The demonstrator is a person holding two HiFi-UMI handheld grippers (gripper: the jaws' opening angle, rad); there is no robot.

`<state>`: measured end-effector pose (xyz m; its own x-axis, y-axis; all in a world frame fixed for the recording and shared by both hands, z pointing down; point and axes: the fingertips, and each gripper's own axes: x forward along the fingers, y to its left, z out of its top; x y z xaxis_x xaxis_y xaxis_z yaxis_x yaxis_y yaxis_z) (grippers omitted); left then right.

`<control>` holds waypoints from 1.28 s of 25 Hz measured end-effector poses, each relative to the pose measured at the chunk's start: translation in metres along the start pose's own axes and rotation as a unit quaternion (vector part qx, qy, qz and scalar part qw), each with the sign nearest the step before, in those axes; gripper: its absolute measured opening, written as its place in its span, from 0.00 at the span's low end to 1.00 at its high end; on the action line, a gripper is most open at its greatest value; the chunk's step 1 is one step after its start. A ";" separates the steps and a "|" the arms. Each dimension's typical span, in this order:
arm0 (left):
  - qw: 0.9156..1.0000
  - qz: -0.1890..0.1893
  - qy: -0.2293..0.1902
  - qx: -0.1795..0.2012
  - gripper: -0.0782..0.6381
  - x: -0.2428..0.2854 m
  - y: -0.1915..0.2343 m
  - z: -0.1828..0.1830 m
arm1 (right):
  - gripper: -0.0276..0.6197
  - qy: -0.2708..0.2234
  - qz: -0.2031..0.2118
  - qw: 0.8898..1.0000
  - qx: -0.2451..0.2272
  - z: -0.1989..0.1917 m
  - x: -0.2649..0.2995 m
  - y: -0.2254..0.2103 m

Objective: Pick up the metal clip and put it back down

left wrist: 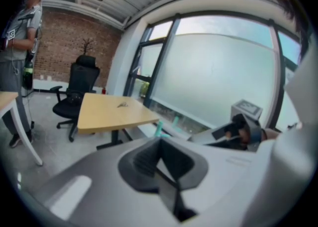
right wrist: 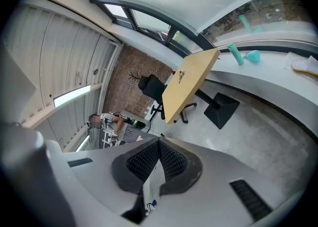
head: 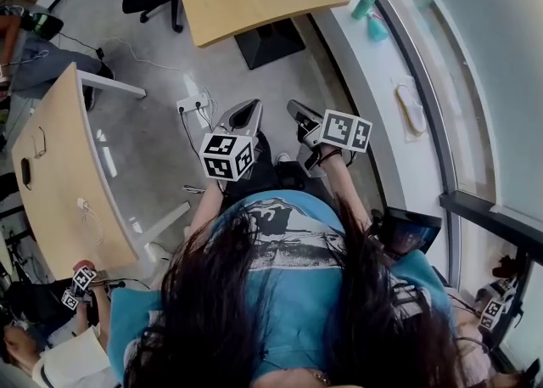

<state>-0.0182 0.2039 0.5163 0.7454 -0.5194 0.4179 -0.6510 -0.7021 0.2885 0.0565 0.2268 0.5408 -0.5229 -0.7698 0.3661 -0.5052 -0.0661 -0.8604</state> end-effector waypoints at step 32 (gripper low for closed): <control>0.999 0.010 -0.031 -0.008 0.11 -0.103 0.028 -0.014 | 0.06 0.035 0.026 0.997 -0.070 -0.086 0.021 0.084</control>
<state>-0.1154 0.2443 0.4932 0.7389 -0.5632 0.3700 -0.6682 -0.6834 0.2940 -0.0560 0.2599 0.5066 -0.5947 -0.7233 0.3508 -0.5651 0.0658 -0.8224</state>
